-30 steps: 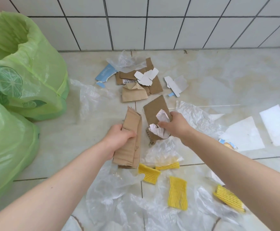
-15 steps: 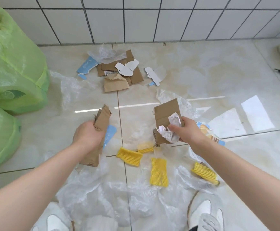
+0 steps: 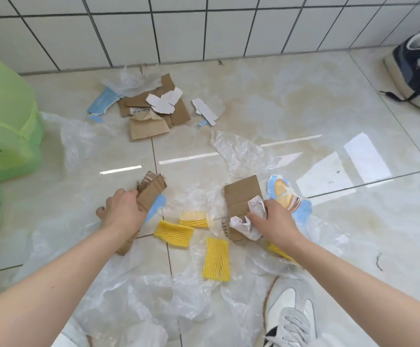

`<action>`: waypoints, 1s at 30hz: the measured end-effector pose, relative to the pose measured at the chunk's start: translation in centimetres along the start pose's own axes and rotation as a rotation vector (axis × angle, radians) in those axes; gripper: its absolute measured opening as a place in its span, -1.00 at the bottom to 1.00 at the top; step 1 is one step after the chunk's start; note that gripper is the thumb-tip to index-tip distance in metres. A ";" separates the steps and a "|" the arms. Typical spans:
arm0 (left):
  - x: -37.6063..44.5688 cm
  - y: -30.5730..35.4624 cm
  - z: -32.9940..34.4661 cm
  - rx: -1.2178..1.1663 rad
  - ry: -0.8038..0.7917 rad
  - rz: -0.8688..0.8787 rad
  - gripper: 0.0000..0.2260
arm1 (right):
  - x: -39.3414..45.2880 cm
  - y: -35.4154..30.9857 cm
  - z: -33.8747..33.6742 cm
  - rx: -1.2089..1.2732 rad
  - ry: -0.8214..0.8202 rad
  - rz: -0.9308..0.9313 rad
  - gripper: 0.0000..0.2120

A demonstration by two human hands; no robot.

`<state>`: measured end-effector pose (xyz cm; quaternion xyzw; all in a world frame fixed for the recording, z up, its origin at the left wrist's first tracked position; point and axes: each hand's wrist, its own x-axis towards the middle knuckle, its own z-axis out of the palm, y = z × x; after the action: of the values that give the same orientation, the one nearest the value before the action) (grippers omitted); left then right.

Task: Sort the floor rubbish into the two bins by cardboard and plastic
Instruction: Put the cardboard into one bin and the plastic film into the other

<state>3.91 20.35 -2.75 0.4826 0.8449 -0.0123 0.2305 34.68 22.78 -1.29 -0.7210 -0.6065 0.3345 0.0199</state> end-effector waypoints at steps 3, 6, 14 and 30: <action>0.1 0.3 -0.1 -0.035 0.018 -0.034 -0.83 | -0.9 -0.8 0.6 0.084 -0.049 -0.096 -0.73; -0.1 1.3 -0.9 -0.142 0.060 -0.088 -0.73 | -1.4 -1.7 0.7 0.219 -0.119 -0.201 -0.71; 0.0 2.7 -3.0 -0.325 0.025 -0.057 -0.91 | 2.7 -2.1 -4.7 0.446 -0.080 -0.077 -0.81; -0.2 0.4 -3.0 -0.550 -0.035 -0.093 -0.89 | 3.8 -2.9 -0.7 0.062 -0.145 0.140 -0.75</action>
<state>3.22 21.16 0.07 0.3623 0.8336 0.1984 0.3667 32.69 27.20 -1.29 -0.7346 -0.5437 0.4051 -0.0254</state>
